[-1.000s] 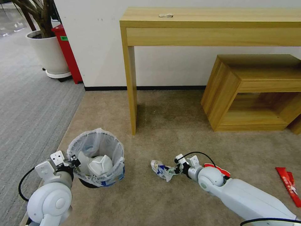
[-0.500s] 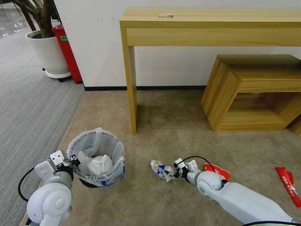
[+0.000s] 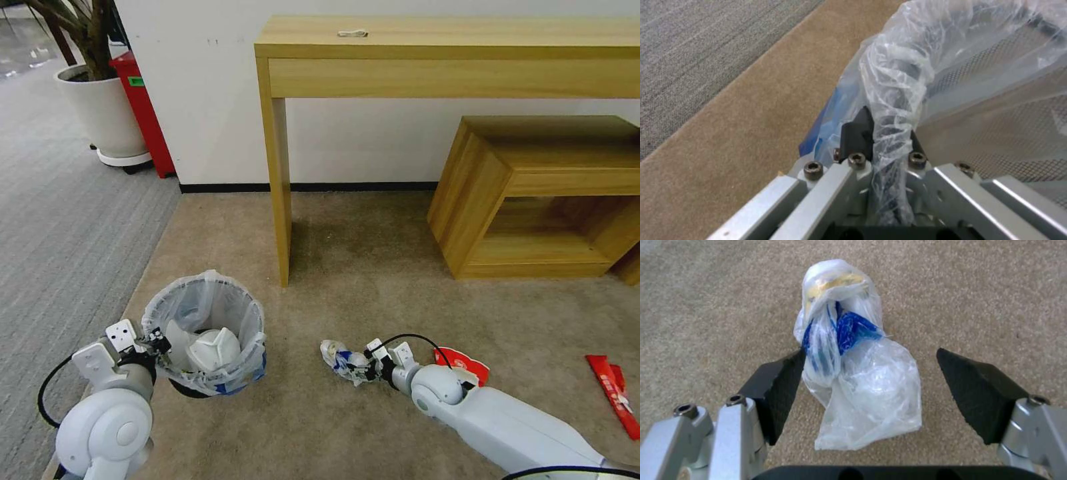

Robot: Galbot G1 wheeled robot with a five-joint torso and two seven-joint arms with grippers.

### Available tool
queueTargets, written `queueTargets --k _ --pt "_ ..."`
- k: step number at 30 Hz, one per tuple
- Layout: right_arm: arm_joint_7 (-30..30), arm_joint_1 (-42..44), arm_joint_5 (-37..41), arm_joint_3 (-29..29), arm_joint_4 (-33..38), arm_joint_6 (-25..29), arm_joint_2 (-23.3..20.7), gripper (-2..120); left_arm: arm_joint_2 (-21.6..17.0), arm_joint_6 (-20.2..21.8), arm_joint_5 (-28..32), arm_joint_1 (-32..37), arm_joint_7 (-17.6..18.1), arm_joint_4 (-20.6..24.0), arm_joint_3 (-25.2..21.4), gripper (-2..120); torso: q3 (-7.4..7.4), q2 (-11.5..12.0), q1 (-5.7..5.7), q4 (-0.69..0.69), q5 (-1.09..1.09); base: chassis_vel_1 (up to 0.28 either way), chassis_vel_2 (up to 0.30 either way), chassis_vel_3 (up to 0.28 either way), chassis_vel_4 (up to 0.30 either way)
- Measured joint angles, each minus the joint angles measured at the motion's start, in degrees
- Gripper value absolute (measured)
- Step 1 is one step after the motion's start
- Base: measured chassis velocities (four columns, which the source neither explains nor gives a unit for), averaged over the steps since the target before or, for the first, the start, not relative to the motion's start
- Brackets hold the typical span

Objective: Pick up the trash bin and place the garbage on the floor into it.

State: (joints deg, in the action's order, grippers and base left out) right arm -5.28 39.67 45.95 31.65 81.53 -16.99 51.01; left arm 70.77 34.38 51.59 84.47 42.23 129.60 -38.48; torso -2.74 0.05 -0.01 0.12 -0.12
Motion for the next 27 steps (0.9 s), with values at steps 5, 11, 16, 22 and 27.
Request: queueTargets --k 5,11,16,22,27 --pt "-0.1 0.0 -0.5 0.7 -0.9 0.5 0.8 74 -0.1 -0.1 0.0 0.2 0.0 0.2 -0.2 1 0.0 0.0 0.0 0.0 0.0 0.0 0.0 0.0 0.0" --pt "-0.1 0.1 -0.7 1.1 -1.4 0.8 1.2 68 -0.1 -0.2 0.0 0.2 0.0 0.2 -0.2 1 0.0 0.0 0.0 0.0 0.0 0.0 0.0 0.0 0.0" --pt "0.0 0.1 -0.8 1.3 -1.6 0.9 1.3 66 -0.1 -0.2 0.0 0.3 0.0 0.2 -0.1 1 0.0 0.0 0.0 0.0 0.0 0.0 0.0 0.0 0.0" --pt "-0.2 0.3 -1.4 1.8 -2.3 2.1 1.6 49 -0.1 -0.2 0.0 0.3 0.0 0.3 -0.2 1 0.0 0.0 0.0 0.0 0.0 0.0 0.0 0.0 0.0" --pt "-0.1 0.4 -1.7 1.9 -2.8 3.1 1.7 30 0.0 -0.3 0.0 0.1 0.0 0.1 0.0 1 0.0 0.0 0.0 0.0 0.0 0.0 0.0 0.0 0.0"
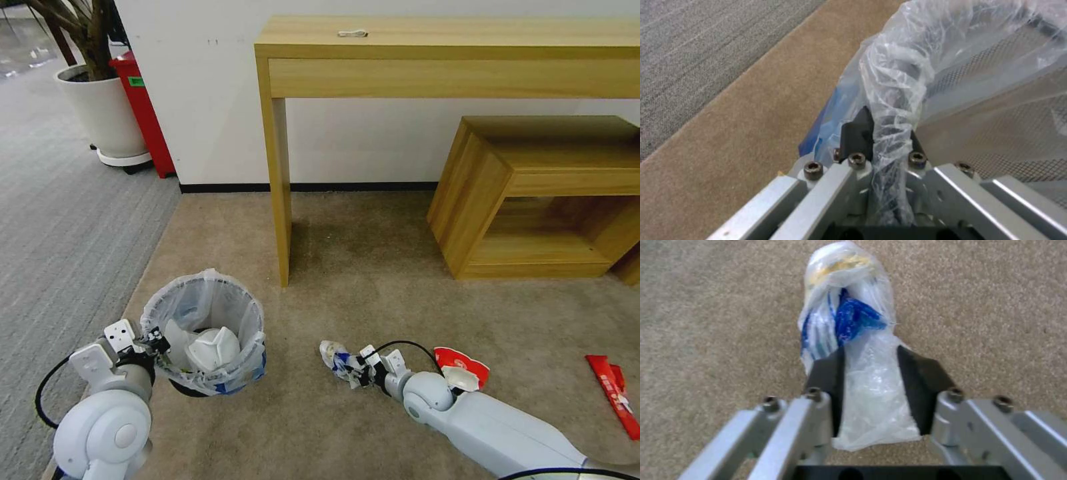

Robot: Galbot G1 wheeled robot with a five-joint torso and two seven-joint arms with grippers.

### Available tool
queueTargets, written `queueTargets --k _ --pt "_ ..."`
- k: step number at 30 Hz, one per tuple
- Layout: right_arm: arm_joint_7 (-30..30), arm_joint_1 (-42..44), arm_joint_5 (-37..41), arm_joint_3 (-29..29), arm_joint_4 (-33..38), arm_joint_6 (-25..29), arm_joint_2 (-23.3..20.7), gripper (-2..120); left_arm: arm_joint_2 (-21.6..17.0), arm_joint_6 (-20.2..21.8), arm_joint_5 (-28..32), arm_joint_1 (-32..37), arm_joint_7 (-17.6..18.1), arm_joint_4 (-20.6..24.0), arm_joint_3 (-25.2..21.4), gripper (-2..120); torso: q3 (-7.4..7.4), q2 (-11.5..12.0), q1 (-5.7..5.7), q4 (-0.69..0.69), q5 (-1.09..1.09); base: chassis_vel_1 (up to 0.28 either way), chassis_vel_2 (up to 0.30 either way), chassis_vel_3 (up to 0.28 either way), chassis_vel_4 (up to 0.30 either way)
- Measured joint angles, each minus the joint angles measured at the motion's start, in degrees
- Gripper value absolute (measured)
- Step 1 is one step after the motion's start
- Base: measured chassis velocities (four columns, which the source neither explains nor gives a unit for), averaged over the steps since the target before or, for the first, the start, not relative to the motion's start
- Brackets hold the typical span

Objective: Pick up the trash bin and place the garbage on the floor into it.

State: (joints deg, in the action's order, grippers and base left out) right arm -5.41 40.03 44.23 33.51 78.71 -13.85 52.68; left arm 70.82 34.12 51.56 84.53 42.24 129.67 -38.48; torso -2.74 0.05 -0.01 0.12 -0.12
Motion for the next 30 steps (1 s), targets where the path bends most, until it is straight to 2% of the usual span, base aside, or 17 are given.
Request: queueTargets --k 1,4,19,20,21,24,27,28,29,30 --pt "0.0 0.0 0.0 0.0 0.0 0.0 0.0 30 0.0 0.0 0.0 0.0 0.0 0.0 0.0 1 0.0 0.0 0.0 0.0 0.0 0.0 0.0 0.0 0.0" --pt "0.4 0.0 -0.7 0.1 -0.9 0.6 0.1 16 0.2 0.0 0.0 -0.1 0.0 -0.2 0.2 1 0.0 0.0 0.0 0.0 0.0 0.0 0.0 0.0 0.0" --pt "1.1 -0.9 -1.4 1.6 -2.7 1.6 0.8 10 0.5 -0.2 -0.1 0.0 -0.1 -0.1 0.3 1 0.0 0.0 0.0 0.0 0.0 0.0 0.0 0.0 0.0" --pt "1.1 -0.9 -1.4 1.5 -2.6 1.8 0.8 15 0.5 -0.2 -0.2 0.0 -0.1 -0.2 0.3 1 0.0 0.0 0.0 0.0 0.0 0.0 0.0 0.0 0.0" --pt "1.1 -0.9 -1.4 1.5 -2.6 1.8 0.8 15 0.5 -0.2 -0.2 0.0 -0.1 -0.2 0.3 1 0.0 0.0 0.0 0.0 0.0 0.0 0.0 0.0 0.0" --pt "1.1 -0.9 -1.4 1.3 -2.2 1.9 0.8 30 0.4 -0.2 -0.2 -0.3 -0.1 -0.5 0.4 1 0.0 0.0 0.0 0.0 0.0 0.0 0.0 0.0 0.0" --pt "1.1 -0.9 -1.4 1.2 -2.1 1.9 0.8 33 0.4 -0.2 -0.2 -0.3 -0.1 -0.5 0.4 1 0.0 0.0 0.0 0.0 0.0 0.0 0.0 0.0 0.0" --pt "1.2 -0.9 -1.5 1.1 -2.0 2.1 0.7 43 0.3 -0.2 -0.2 -0.3 -0.1 -0.5 0.4 1 0.0 0.0 0.0 0.0 0.0 0.0 0.0 0.0 0.0" --pt "1.2 -0.9 -1.5 1.1 -2.0 2.2 0.7 46 0.3 -0.2 -0.2 -0.3 -0.1 -0.5 0.4 1 0.0 0.0 0.0 0.0 0.0 0.0 0.0 0.0 0.0" --pt "1.2 -0.9 -1.5 1.1 -2.0 2.2 0.7 46 0.3 -0.2 -0.2 -0.3 -0.1 -0.5 0.4 1 0.0 0.0 0.0 0.0 0.0 0.0 0.0 0.0 0.0"
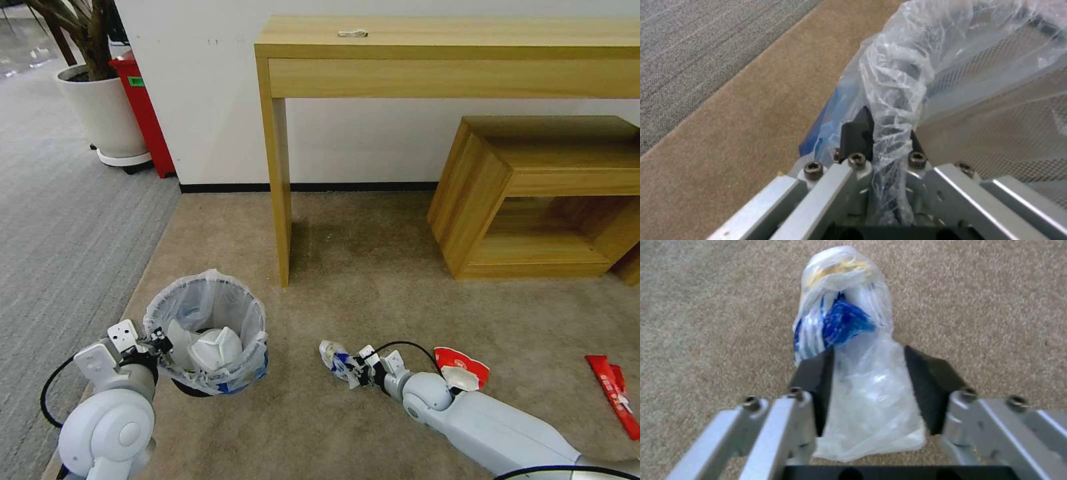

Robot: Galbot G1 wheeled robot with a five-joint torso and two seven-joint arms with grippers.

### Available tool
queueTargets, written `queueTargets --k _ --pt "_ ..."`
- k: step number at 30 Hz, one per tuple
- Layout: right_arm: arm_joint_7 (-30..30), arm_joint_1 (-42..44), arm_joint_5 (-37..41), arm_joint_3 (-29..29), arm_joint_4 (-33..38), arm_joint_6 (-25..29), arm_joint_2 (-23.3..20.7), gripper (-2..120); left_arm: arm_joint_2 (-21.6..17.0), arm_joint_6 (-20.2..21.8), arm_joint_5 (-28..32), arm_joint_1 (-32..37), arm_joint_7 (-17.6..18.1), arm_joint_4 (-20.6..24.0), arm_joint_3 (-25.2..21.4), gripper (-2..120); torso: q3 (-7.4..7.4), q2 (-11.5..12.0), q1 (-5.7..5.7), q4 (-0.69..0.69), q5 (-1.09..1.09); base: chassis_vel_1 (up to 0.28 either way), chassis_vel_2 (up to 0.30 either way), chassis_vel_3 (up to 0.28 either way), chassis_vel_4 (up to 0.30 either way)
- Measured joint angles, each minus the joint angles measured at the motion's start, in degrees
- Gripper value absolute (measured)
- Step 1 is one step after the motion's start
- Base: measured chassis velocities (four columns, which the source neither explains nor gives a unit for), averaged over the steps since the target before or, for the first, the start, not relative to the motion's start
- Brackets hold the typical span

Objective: Pick up the trash bin and place the garbage on the floor into it.

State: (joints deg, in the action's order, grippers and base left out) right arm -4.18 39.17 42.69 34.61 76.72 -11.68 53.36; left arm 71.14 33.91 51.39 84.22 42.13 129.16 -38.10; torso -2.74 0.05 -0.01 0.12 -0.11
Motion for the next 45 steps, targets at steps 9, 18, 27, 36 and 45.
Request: queueTargets --k 9,18,27,36,45 --pt "0.2 0.0 -0.4 -0.3 0.4 0.5 -0.2 81 0.1 0.0 0.0 0.0 0.0 0.3 -0.1 1 0.0 0.0 0.0 0.0 0.0 0.0 0.0 0.0 0.0" --pt "0.3 0.1 -0.6 0.4 -0.5 0.6 0.3 100 0.0 0.0 0.1 0.3 0.0 0.8 -0.3 1 0.0 0.0 0.0 0.0 0.0 0.0 0.0 0.0 0.0" --pt "0.3 -0.2 -0.5 1.9 -2.5 0.8 1.3 100 0.3 -0.1 0.1 0.7 0.0 1.3 -0.4 1 0.0 0.0 0.0 0.0 -0.01 0.0 0.0 0.0 0.0" --pt "0.1 -0.9 -0.7 3.1 -5.3 1.8 2.7 88 0.5 -0.2 0.0 1.1 0.0 1.7 -0.5 1 0.0 0.0 0.0 0.0 0.0 0.0 0.0 0.0 0.0" --pt "0.2 -1.4 -1.3 3.6 -7.1 2.9 3.4 55 0.5 -0.2 0.0 1.3 0.0 2.2 -0.6 1 0.0 0.0 0.0 0.0 0.0 0.0 0.0 0.0 0.0"
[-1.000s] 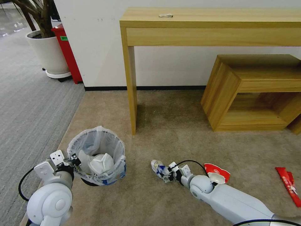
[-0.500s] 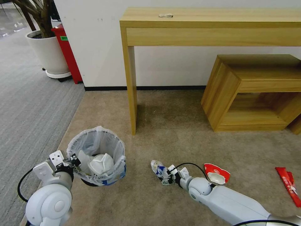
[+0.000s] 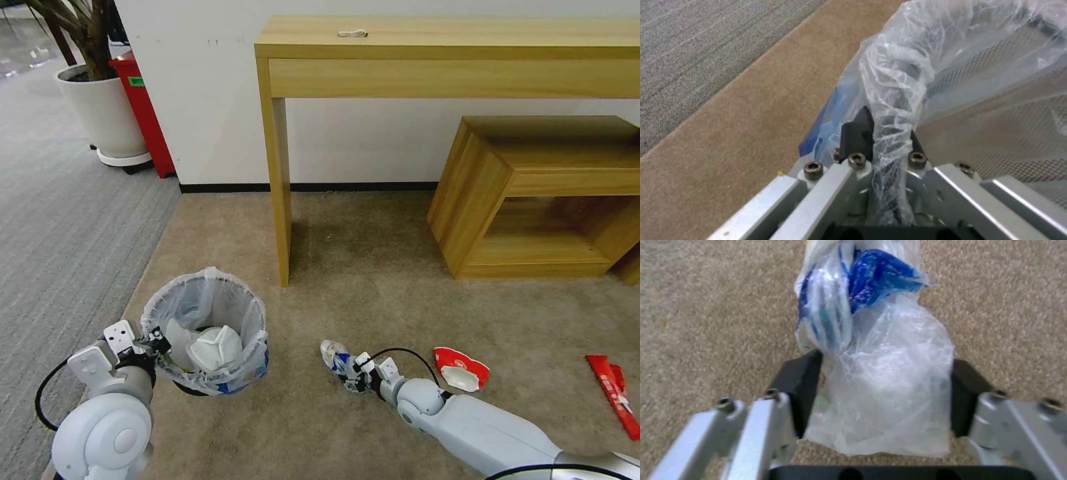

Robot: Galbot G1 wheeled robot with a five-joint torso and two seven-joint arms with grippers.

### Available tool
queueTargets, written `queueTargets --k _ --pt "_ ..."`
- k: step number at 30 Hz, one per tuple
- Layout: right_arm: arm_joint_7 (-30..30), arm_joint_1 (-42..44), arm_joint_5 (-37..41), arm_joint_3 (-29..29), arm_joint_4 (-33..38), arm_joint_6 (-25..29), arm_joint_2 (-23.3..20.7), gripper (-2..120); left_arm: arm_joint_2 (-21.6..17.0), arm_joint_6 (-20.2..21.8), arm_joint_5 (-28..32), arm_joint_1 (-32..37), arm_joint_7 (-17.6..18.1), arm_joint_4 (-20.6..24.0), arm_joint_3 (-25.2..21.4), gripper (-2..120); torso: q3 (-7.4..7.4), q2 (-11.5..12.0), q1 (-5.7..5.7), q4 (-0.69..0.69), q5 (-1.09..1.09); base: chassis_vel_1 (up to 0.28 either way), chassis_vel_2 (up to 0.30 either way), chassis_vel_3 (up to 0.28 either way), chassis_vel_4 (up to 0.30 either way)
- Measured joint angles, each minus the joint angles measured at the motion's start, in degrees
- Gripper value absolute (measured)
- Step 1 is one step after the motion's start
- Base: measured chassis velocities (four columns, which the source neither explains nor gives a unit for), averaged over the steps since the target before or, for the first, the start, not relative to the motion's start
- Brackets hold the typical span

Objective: Pick up the trash bin and place the garbage on the floor into it.

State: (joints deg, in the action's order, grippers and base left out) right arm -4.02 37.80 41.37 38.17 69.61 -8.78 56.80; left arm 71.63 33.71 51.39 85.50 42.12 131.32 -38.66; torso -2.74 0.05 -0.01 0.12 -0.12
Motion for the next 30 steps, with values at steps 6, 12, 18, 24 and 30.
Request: queueTargets --k 6,12,18,24,30 --pt "-0.1 0.3 -0.7 -0.3 0.0 0.9 -0.5 32 0.0 0.0 0.0 -0.3 0.0 -0.5 0.2 1 0.0 0.0 0.0 0.0 0.0 0.0 0.0 0.0 0.0" --pt "-0.2 0.2 -1.0 -0.4 -0.1 1.7 -0.6 13 0.0 0.0 0.0 -0.4 0.0 -0.5 0.4 1 0.0 0.0 0.0 0.0 0.0 0.0 0.0 0.0 0.0" --pt "0.2 0.3 -1.0 -0.4 0.2 2.5 -0.9 0 0.0 0.0 0.0 -0.6 -0.1 -0.8 0.5 1 0.0 0.0 0.0 0.0 0.0 0.0 0.0 0.0 0.0" --pt "2.7 1.0 -0.2 -1.1 2.2 6.4 -2.2 0 -0.4 0.0 0.0 -0.8 -0.3 -1.8 0.6 1 0.0 0.0 0.0 0.0 0.0 0.0 0.0 0.0 0.0" --pt "7.3 1.6 1.9 -2.9 5.2 12.7 -4.0 0 -0.4 0.0 -0.4 -1.0 -0.6 -2.8 1.0 1 0.0 0.0 0.0 0.0 0.0 0.0 0.0 0.0 0.0"
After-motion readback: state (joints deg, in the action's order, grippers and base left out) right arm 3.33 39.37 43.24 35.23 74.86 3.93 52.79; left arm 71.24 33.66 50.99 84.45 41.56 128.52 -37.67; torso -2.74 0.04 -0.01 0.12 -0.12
